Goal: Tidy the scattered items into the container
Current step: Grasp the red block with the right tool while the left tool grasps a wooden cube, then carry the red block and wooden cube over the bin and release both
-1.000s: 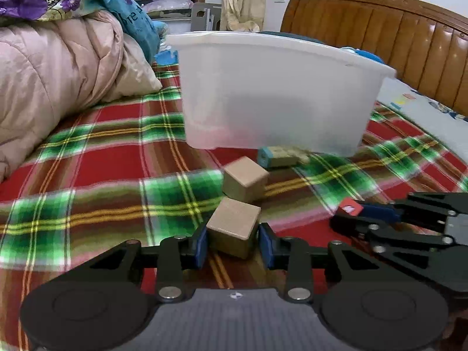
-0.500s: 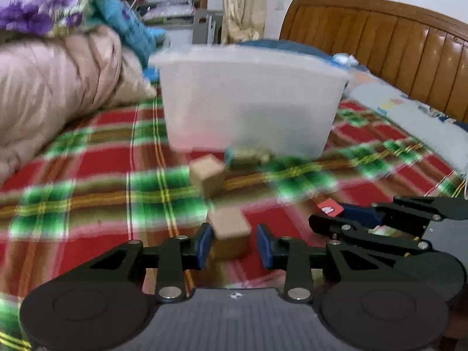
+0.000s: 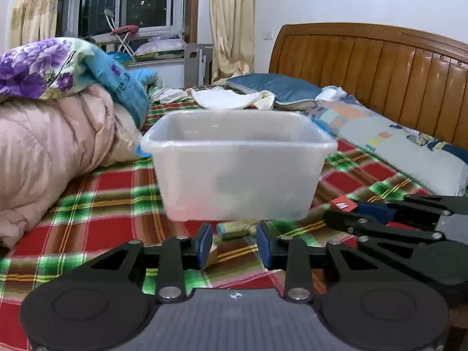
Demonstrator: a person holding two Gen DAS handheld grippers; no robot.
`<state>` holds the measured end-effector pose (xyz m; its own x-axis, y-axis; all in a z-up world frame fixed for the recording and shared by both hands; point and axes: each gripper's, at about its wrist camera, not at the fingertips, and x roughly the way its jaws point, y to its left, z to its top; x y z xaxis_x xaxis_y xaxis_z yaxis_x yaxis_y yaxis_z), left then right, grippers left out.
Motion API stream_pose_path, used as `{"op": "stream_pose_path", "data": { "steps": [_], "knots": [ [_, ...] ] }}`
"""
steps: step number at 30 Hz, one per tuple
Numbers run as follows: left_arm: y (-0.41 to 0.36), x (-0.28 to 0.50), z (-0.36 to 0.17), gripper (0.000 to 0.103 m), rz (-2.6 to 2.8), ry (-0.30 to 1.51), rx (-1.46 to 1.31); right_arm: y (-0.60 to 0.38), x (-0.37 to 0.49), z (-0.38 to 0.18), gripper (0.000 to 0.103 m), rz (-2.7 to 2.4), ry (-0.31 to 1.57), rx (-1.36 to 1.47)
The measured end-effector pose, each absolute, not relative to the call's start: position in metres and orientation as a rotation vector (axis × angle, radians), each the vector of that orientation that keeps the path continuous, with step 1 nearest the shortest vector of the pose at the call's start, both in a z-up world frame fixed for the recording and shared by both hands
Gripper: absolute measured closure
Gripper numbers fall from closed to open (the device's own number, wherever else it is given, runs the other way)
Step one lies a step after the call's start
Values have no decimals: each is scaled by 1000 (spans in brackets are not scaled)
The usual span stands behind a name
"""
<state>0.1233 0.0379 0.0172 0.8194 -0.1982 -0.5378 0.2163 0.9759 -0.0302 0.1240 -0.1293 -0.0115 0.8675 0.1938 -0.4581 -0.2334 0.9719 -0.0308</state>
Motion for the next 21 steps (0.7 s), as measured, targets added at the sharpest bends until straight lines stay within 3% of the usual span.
{"op": "stream_pose_path", "data": {
  "steps": [4, 8, 9, 11, 12, 21],
  "knots": [
    [49, 122, -16, 37, -190, 644, 6, -132, 119, -28, 80, 236, 506, -85],
    [43, 126, -45, 37, -158, 711, 11, -131, 117, -41, 80, 241, 545, -77],
    [40, 128, -51, 37, -153, 720, 4, -131, 117, -43, 80, 242, 550, -76],
    [36, 129, -58, 56, -153, 736, -21, -130, 117, -47, 80, 241, 559, -83],
    [35, 130, -60, 70, -150, 736, -25, -131, 117, -48, 80, 240, 562, -87],
    [36, 134, -18, 70, -208, 645, -11, -139, 124, -37, 80, 227, 528, -93]
  ]
}}
